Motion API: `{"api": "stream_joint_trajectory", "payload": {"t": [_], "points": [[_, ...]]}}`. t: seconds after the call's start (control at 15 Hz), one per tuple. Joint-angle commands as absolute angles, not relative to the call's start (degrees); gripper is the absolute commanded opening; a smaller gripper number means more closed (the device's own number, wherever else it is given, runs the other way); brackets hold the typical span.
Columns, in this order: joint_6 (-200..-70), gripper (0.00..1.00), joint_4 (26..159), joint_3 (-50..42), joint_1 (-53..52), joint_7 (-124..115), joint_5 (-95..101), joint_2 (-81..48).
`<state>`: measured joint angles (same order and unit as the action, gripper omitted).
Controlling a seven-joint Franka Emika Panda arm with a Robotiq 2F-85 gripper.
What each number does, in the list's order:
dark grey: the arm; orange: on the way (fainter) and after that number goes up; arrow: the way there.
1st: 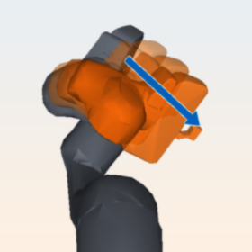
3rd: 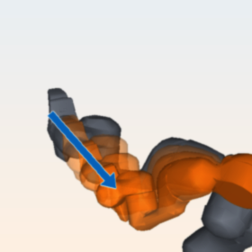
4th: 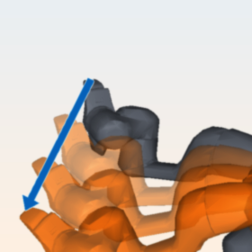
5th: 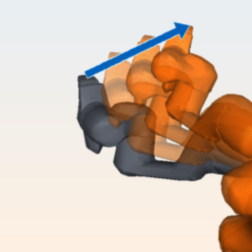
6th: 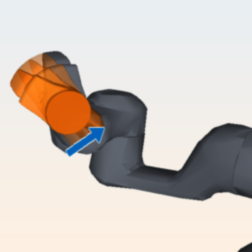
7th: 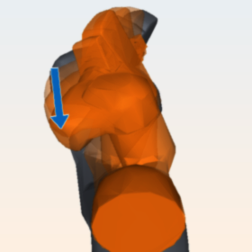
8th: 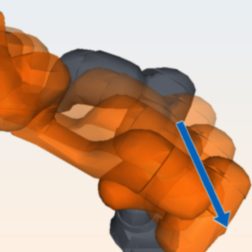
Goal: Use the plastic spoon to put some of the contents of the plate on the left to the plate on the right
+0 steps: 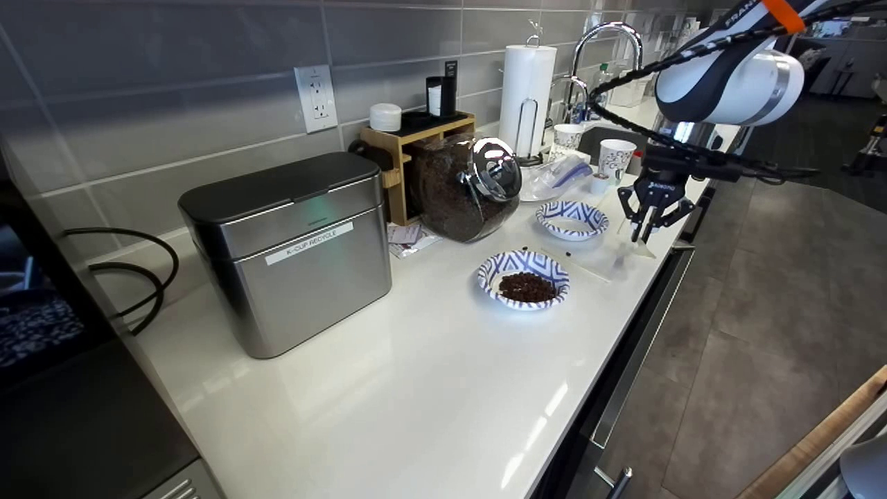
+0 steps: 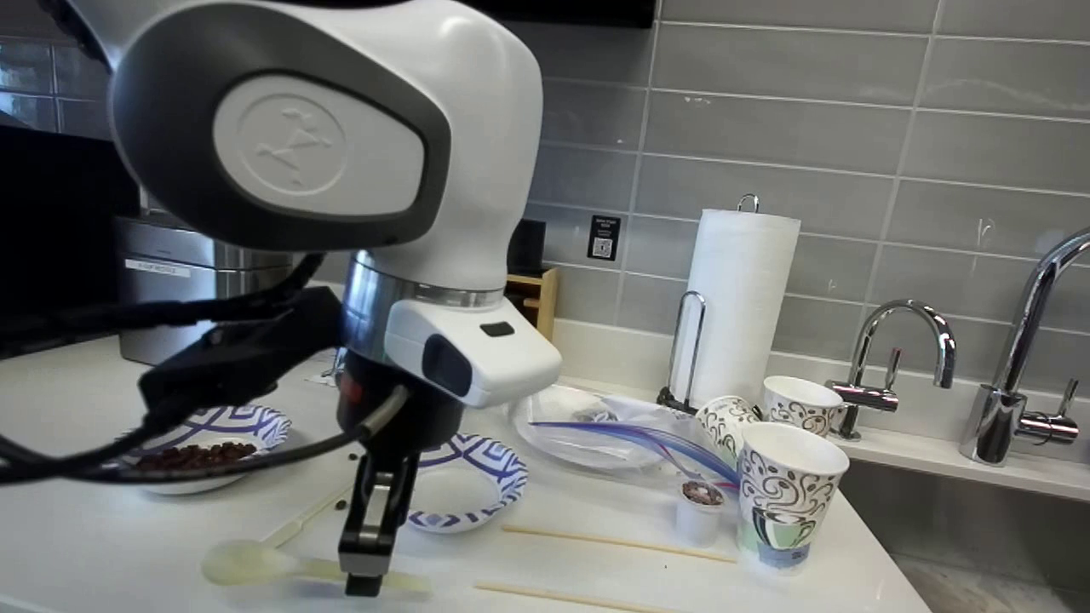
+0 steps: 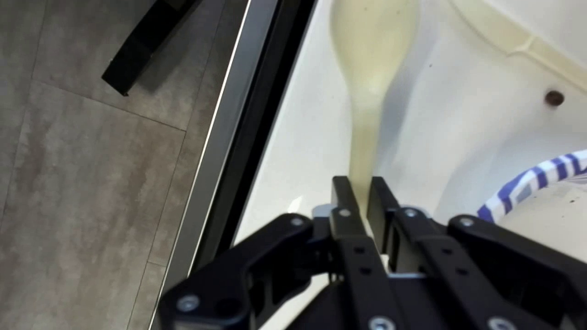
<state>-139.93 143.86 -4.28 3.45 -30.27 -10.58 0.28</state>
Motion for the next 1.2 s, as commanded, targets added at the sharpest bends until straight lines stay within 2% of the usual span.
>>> {"api": "stream_joint_trajectory", "payload": {"t": [0.0, 0.4, 0.73, 0.8, 1.13], "points": [[-135.24, 0.03, 145.63, -3.32, 3.09, -30.73, -13.69, 7.07], [-138.64, 0.03, 146.24, 0.11, 0.85, -29.65, -20.08, 13.08], [-149.66, 0.03, 146.87, 4.29, -3.42, -27.49, -24.26, 15.39], [-146.38, 0.13, 144.77, 3.54, -1.73, -29.05, -22.02, 13.60], [-148.24, 0.13, 145.25, 4.56, -2.98, -28.83, -22.48, 14.22]]}}
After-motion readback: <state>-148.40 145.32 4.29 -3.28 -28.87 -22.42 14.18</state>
